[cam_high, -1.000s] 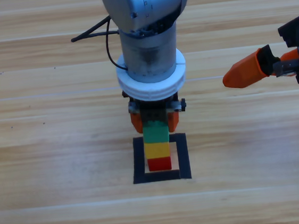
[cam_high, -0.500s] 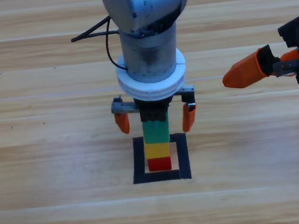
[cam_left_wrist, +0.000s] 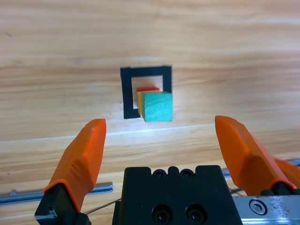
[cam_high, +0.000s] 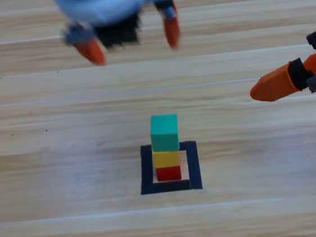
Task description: Stack the blocks in the rectangular block: red at the bottom, yellow in the middle, green on top
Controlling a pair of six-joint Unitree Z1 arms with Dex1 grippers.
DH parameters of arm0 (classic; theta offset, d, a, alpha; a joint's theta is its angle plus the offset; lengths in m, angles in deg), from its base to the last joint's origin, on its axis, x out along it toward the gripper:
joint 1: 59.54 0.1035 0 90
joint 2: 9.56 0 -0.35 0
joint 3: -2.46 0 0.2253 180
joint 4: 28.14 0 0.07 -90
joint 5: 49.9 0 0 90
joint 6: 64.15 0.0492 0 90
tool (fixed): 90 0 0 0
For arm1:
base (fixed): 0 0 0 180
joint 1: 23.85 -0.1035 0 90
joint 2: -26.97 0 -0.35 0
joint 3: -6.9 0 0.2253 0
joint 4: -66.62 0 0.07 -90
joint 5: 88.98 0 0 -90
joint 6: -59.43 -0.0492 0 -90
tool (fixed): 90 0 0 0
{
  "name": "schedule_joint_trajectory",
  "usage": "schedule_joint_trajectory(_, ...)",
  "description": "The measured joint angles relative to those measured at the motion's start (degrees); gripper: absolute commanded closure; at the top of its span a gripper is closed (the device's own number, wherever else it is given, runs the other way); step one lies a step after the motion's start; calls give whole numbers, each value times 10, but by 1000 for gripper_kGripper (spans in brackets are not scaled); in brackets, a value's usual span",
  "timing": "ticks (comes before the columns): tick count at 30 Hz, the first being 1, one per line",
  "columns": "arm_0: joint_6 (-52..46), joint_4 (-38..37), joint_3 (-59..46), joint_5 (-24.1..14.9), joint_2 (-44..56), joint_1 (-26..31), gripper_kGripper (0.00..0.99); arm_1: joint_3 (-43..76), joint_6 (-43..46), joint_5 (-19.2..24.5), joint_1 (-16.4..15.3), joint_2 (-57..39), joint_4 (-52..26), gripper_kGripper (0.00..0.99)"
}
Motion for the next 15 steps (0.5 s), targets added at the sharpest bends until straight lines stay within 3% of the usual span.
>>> schedule_joint_trajectory(5,-23,-2,-63,-101,141,-84,0,-1,10,-5,1,2,0,1)
schedule_joint_trajectory(7,-18,-47,-172,-140,196,-137,0,-2,12,-5,2,4,0,1)
schedule_joint_trajectory(11,14,-172,-385,-176,257,-201,0,-6,14,-5,2,15,0,1)
schedule_joint_trajectory(15,60,-257,-528,-178,338,-230,0,-9,16,-5,2,32,0,1)
